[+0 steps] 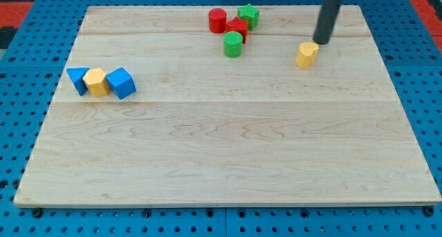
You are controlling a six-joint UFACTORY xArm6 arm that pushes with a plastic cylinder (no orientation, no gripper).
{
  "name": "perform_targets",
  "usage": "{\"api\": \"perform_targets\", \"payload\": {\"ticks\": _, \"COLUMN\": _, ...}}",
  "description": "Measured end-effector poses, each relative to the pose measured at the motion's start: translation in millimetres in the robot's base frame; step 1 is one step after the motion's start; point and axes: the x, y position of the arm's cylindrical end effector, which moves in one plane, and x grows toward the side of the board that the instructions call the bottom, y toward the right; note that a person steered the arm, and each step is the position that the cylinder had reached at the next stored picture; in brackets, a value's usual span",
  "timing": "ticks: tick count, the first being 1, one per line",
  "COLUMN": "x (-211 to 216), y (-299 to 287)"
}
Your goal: Move the yellow heart closer to the blue cube
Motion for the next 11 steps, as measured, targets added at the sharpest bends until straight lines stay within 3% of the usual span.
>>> {"api": "perform_targets", "payload": {"ticks": 1, "x": 36, "y": -51}}
{"api": "perform_targets", "payload": {"ticks": 2, "x": 8, "y": -116}}
{"api": "perform_targets", "payload": {"ticks": 3, "x": -9, "y": -57}}
{"api": "perform_targets", "payload": {"ticks": 4, "x": -62, "y": -105}}
{"api": "perform_targets", "payload": {"ticks": 7, "x": 52, "y": -141}}
{"api": "perform_targets", "payload": {"ticks": 8, "x": 59, "y": -215}}
{"api": "perform_targets", "payload": {"ticks": 9, "x": 69, "y": -174}}
{"api": "perform_targets", "payload": {"ticks": 10, "x": 86, "y": -199}}
{"api": "perform_targets", "payload": {"ticks": 11, "x": 86, "y": -281}}
